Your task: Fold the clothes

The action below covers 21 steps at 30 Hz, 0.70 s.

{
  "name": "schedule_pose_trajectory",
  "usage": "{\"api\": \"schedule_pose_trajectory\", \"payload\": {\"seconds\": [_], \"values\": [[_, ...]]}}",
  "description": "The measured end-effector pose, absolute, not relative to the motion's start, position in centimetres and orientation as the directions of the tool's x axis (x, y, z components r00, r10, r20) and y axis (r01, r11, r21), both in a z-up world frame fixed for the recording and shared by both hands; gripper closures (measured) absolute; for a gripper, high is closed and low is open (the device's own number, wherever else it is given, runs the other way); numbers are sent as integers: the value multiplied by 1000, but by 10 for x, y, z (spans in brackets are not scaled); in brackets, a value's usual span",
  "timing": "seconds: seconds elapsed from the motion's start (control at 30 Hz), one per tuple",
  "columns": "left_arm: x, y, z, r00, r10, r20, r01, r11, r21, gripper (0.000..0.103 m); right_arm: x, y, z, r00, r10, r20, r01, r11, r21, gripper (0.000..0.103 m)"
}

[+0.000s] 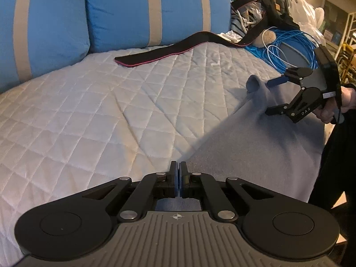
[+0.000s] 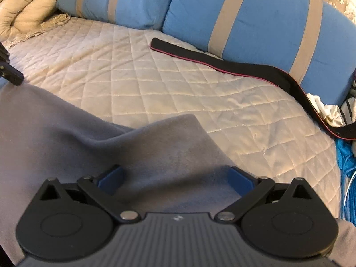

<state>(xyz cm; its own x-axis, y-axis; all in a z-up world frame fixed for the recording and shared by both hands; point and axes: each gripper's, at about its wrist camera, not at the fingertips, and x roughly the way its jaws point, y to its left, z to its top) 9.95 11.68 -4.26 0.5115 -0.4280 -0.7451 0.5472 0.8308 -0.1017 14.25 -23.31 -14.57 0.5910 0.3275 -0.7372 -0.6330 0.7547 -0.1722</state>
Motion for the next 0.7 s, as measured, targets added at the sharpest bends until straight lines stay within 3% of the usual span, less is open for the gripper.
{"api": "schedule_pose_trajectory", "payload": {"seconds": [0.37,0.53,0.67,0.7], "values": [[89,119,-42,506,-413,-757,547,832,-88,101,144,-244,-144,563,283,-776,-599,787,-147,0],[79,125,-30,544,-431,-720,559,826,-72,99,141,-243,-143,576,283,-767,-611,772,-174,0],[90,106,-13,525,-536,-662,586,791,-176,54,137,-241,-138,598,303,-741,-624,757,-194,0],[94,95,-11,521,-549,-654,609,776,-166,52,136,-242,-136,606,313,-731,-626,755,-195,0]]}}
